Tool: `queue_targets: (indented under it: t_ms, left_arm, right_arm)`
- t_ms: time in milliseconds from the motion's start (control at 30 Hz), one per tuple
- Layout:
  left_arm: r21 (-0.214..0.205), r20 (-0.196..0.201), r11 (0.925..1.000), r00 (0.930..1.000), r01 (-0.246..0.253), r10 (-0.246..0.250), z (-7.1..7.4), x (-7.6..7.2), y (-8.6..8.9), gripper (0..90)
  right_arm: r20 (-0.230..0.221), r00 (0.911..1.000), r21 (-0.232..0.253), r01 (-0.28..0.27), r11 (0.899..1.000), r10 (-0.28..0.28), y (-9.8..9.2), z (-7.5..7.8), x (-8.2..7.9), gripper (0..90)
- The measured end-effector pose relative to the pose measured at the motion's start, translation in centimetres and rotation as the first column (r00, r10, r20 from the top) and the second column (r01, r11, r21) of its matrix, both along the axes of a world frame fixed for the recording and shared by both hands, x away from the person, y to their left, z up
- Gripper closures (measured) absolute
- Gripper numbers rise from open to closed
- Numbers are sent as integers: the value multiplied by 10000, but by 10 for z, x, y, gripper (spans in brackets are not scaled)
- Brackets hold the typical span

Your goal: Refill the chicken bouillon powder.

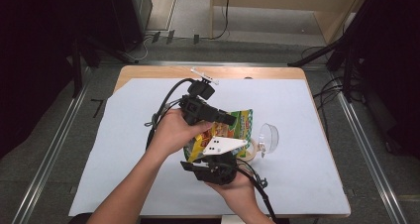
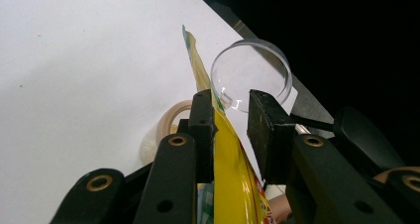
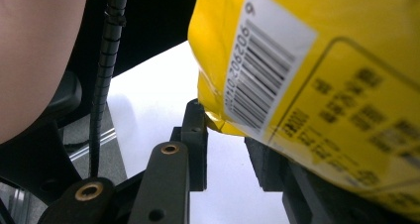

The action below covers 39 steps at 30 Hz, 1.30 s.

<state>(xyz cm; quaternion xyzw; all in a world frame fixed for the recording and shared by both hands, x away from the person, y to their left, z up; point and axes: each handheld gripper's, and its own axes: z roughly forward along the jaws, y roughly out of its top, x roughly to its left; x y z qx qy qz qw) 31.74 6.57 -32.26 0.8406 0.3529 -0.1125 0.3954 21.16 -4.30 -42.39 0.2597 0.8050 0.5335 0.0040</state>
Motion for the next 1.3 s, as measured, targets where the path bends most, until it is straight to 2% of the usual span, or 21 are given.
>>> queue_targets:
  t_ms: [133, 400, 633, 833, 1300]
  left_arm:
    - [-133, -100, 9999, 9999, -94, 92, 0, 2, 1, 737]
    - [-44, -266, 10000, 9996, 42, -43, 3, 12, -2, 754]
    - [-5, -110, 10000, 9999, -9, 9, 6, 17, -1, 757]
    - [-92, -69, 9999, 10000, 46, -46, 5, 13, 0, 755]
    - [34, -80, 10000, 9999, -93, 94, -1, 10, 4, 768]
  right_arm:
    - [-87, 10000, 29, 8, 10000, -8, 0, 1, -1, 720]
    - [-92, 9999, 42, 68, 10000, -68, -2, 5, 5, 720]
    - [-91, 9999, 95, 127, 9999, -126, 0, 8, 13, 721]
    - [42, 9999, -15, 99, 10000, -99, 1, 6, 11, 722]
    - [-140, 9999, -92, -78, 9999, 76, 4, 1, 9, 727]
